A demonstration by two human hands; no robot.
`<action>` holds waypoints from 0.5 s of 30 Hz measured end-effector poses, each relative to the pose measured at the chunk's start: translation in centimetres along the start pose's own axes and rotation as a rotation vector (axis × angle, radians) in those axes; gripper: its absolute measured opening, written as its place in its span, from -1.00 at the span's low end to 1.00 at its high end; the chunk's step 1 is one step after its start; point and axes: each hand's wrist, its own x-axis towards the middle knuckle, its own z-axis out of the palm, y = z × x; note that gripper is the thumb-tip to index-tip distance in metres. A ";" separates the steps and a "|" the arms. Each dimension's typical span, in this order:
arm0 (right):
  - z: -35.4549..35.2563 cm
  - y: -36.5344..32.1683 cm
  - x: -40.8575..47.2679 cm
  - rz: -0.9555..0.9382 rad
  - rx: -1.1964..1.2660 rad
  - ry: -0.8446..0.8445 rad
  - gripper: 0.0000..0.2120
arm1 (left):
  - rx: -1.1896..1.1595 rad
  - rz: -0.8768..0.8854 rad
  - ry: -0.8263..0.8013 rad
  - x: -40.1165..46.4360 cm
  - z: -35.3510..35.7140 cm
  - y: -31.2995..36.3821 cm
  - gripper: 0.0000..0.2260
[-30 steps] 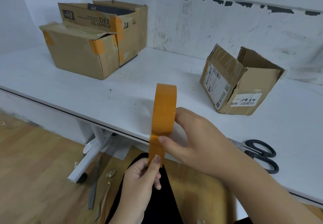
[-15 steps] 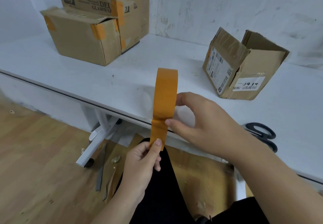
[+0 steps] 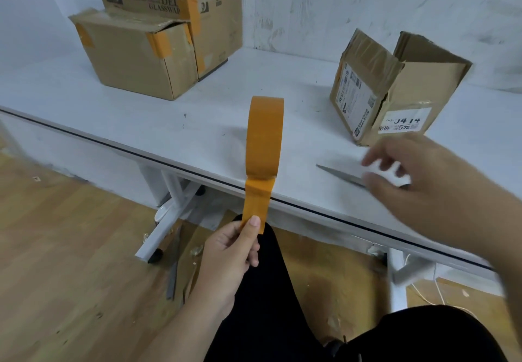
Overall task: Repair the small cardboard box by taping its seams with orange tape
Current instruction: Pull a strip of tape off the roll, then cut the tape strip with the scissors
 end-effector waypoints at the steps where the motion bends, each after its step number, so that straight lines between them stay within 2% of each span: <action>1: -0.7 1.2 -0.3 0.077 -0.077 -0.049 -0.96 | -0.007 -0.017 -0.001 0.0 0.0 0.0 -0.71; 3: -1.6 2.9 -0.9 0.217 -0.180 -0.144 -0.93 | -0.013 -0.034 -0.002 0.0 0.1 0.0 -0.71; 6: -2.0 3.9 -1.2 0.303 -0.195 -0.204 -0.88 | 0.016 -0.025 0.007 0.1 0.3 -0.1 -0.71; 9: -2.3 3.6 -1.3 0.320 -0.198 -0.218 -0.85 | 0.044 -0.010 0.010 0.2 0.3 -0.1 -0.70; 15: -2.8 2.8 -1.8 0.253 -0.296 -0.218 -0.94 | 0.079 0.020 -0.016 0.3 -0.1 -0.1 -0.68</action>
